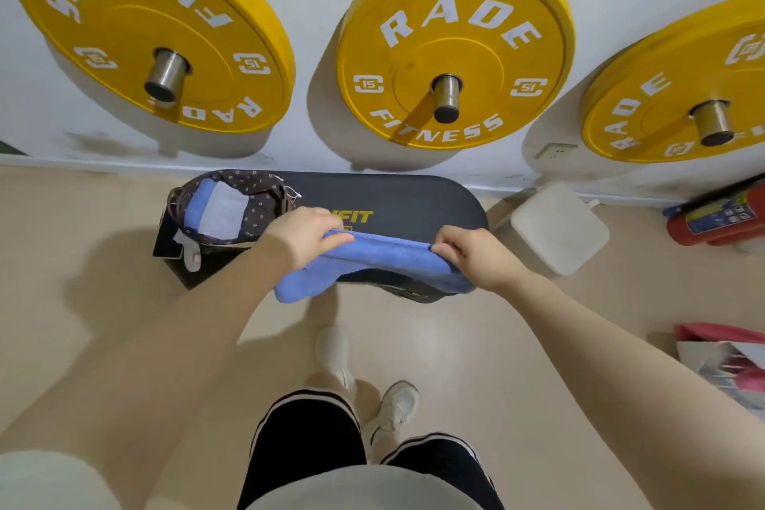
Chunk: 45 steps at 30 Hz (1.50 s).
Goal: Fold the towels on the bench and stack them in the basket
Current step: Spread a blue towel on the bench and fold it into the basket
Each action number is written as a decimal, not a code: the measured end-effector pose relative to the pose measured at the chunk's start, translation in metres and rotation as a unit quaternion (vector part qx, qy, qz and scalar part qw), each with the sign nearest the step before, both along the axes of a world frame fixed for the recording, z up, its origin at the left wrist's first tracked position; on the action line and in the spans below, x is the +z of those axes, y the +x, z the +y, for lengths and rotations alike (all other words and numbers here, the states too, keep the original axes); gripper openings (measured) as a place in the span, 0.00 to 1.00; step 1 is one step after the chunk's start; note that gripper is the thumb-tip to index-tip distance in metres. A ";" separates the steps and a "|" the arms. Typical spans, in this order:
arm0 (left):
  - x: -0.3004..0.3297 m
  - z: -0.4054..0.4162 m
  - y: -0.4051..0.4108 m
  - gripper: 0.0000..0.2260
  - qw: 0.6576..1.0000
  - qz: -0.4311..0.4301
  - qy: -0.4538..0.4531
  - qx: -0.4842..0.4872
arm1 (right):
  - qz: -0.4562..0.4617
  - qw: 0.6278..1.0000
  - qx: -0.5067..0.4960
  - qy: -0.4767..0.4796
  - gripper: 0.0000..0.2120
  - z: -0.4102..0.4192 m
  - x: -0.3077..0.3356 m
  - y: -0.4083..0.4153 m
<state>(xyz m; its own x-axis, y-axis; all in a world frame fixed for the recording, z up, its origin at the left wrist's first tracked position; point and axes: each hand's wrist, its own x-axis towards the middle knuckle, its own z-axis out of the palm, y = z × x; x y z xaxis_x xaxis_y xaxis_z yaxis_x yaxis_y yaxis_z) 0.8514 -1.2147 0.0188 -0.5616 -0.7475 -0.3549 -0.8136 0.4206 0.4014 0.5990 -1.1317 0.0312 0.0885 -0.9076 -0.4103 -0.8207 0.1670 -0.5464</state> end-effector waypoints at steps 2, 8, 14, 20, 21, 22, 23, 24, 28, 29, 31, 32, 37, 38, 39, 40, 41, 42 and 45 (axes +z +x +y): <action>-0.014 -0.001 0.003 0.16 0.999 0.001 -0.040 -0.008 | -0.005 1.000 0.011 0.013 0.14 -0.009 -0.007 -0.002; -0.060 -0.040 0.013 0.26 0.986 -0.011 -0.108 -0.122 | 0.289 0.941 0.176 -0.013 0.08 -0.065 -0.047 0.001; -0.162 -0.096 0.003 0.10 0.998 -0.039 0.043 0.020 | 0.264 0.955 0.027 0.133 0.08 -0.111 -0.167 -0.015; -0.321 -0.134 -0.016 0.11 0.987 0.005 0.063 0.146 | 0.289 0.953 -0.011 0.089 0.09 -0.141 -0.324 -0.030; -0.344 -0.140 -0.019 0.11 0.986 0.014 0.045 0.158 | 0.282 0.956 -0.031 0.072 0.09 -0.146 -0.347 -0.035; -0.364 -0.146 -0.022 0.11 0.984 0.031 0.020 0.177 | 0.267 0.960 -0.057 0.055 0.09 -0.151 -0.368 -0.040; -0.381 -0.153 -0.025 0.10 0.979 0.054 -0.007 0.197 | 0.249 0.964 -0.082 0.037 0.10 -0.158 -0.386 -0.045; -0.394 -0.160 -0.029 0.10 0.973 0.076 -0.034 0.214 | 0.232 0.967 -0.102 0.019 0.10 -0.165 -0.402 -0.050; -0.435 -0.188 -0.039 0.07 0.968 0.109 -0.113 0.194 | 0.209 0.969 -0.126 -0.048 0.11 -0.198 -0.443 -0.070; -0.441 -0.193 -0.039 0.07 0.970 0.103 -0.134 0.177 | 0.217 0.967 -0.121 -0.059 0.12 -0.206 -0.448 -0.075; -0.450 -0.202 -0.037 0.11 0.969 0.086 -0.180 0.145 | 0.246 0.961 -0.101 -0.077 0.13 -0.223 -0.455 -0.083; -0.451 -0.207 -0.037 0.14 0.967 0.082 -0.203 0.130 | 0.270 0.955 -0.087 -0.091 0.13 -0.233 -0.458 -0.085; -0.461 -0.229 -0.043 0.19 0.970 0.011 -0.192 0.147 | 0.382 0.910 -0.105 -0.120 0.11 -0.273 -0.468 -0.071; -0.467 -0.227 -0.039 0.23 0.971 -0.009 -0.179 0.161 | 0.374 0.912 -0.112 -0.123 0.13 -0.275 -0.473 -0.061; -0.474 -0.222 -0.033 0.25 0.970 -0.011 -0.169 0.174 | 0.349 0.919 -0.100 -0.152 0.14 -0.275 -0.479 -0.048; -0.480 -0.216 -0.026 0.26 0.969 0.005 -0.162 0.189 | 0.309 0.927 -0.070 -0.200 0.15 -0.272 -0.484 -0.030; -0.484 -0.208 -0.019 0.26 0.966 0.029 -0.156 0.203 | 0.259 0.934 -0.029 -0.243 0.14 -0.269 -0.488 -0.009; -0.487 -0.200 -0.010 0.24 0.964 0.050 -0.148 0.214 | 0.204 0.942 0.010 -0.266 0.12 -0.264 -0.490 0.013; -0.485 -0.171 0.011 0.11 0.961 0.081 -0.124 0.234 | 0.032 0.981 0.096 -0.167 0.10 -0.249 -0.489 0.077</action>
